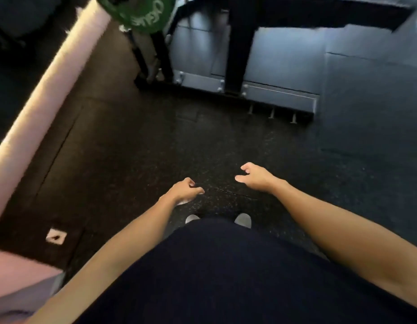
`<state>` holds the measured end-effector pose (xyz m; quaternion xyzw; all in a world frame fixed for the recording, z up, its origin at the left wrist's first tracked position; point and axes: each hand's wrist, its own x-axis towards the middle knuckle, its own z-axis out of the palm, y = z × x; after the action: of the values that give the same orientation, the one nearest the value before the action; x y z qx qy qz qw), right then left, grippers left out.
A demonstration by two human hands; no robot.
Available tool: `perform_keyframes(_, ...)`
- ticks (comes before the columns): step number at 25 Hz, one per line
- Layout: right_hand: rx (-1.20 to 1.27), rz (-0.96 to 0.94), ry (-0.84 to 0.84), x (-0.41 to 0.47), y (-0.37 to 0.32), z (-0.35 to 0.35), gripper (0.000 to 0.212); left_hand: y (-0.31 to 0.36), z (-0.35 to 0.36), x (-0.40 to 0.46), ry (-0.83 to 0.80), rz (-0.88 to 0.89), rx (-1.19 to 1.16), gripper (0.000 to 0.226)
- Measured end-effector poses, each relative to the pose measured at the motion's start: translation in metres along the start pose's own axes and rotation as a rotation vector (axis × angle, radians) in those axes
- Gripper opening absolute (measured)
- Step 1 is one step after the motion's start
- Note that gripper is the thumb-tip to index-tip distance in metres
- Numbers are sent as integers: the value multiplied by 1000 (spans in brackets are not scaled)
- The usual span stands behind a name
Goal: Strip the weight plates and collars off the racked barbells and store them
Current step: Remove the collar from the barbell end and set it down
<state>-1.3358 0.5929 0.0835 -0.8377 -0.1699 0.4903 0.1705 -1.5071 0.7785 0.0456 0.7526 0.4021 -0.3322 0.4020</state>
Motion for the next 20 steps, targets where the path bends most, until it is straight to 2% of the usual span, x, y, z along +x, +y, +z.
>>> perform_keyframes(3, 76, 86, 98, -20, 42, 1, 62, 30, 9, 7, -43, 72, 87, 64)
perform_keyframes(6, 125, 123, 148, -30, 53, 13, 62, 49, 0, 9, -47, 128, 138, 62)
perform_keyframes(10, 191, 93, 272, -34, 28, -11, 63, 89, -54, 10, 70, 232, 185, 62)
perform_keyframes(15, 175, -11, 479, -42, -19, -80, 61, 140, -128, -5, 259, 411, 144, 63)
perform_keyframes(20, 106, -149, 658, -61, -72, -157, 62, 198, -214, -37, 376, 581, 78, 63)
